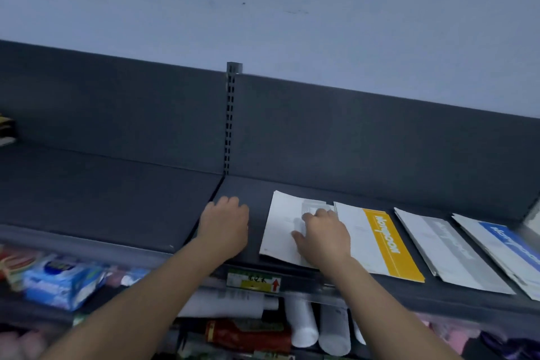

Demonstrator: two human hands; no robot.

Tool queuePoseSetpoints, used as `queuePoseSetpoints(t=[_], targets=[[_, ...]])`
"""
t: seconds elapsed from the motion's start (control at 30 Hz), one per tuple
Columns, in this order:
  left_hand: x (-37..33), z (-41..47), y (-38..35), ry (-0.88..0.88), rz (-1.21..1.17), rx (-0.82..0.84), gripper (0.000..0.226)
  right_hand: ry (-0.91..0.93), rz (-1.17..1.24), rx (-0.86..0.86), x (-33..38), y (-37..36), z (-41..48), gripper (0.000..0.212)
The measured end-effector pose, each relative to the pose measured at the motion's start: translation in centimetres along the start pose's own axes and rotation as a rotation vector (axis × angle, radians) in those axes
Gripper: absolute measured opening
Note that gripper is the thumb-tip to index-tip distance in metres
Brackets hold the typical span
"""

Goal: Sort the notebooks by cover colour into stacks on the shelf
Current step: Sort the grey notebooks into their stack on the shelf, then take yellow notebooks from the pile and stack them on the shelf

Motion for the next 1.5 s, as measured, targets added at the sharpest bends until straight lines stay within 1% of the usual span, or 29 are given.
queuePoseSetpoints(t=[0.23, 0.4, 0.5, 0.7, 0.93, 1.1, 1.3, 1.5], targets=[[7.2, -3.0, 0.3, 0.151, 0.072, 0.037, 0.035, 0.226, 0.051, -0.034, 7.9, 0.8, 1.1, 0.032], [13.3, -6.0, 0.5, 0.277, 0.128, 0.048, 0.038, 0.391, 0.054, 0.002, 14.9, 1.0, 1.9, 0.036], [17.4, -7.8, 0.6, 0.359, 0.144, 0.033, 0.033, 0.486, 0.052, 0.013, 19.6, 1.0, 2.2, 0.040], [26.5, -11.2, 0.7, 0.466, 0.174, 0.018, 0.030, 0.599, 0.051, 0.004, 29.9, 1.3, 2.7, 0.043], [38.1, -14.3, 1.0, 0.551, 0.202, 0.030, 0.031, 0.674, 0.055, -0.015, 42.5, 2.0, 3.6, 0.041], [45.8, -15.8, 0.6, 0.586, 0.206, 0.035, 0.030, 0.714, 0.100, -0.001, 50.4, 2.5, 4.3, 0.041], [53.0, -16.3, 0.1, 0.621, 0.189, 0.041, 0.028, 0.740, 0.123, 0.017, 58.1, 2.4, 5.8, 0.044], [59.5, -15.0, -0.5, 0.658, 0.201, 0.043, 0.030, 0.755, 0.141, 0.015, 64.6, 1.8, 9.1, 0.045]])
Point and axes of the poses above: each hand's wrist, its own z-axis towards the middle knuckle, its own y-axis out of the back of the hand, x = y × z, the point moved 6 cm from there along z, towards the middle knuckle, and after that the axes turned 5 degrees about x, right-handed, at the moved point
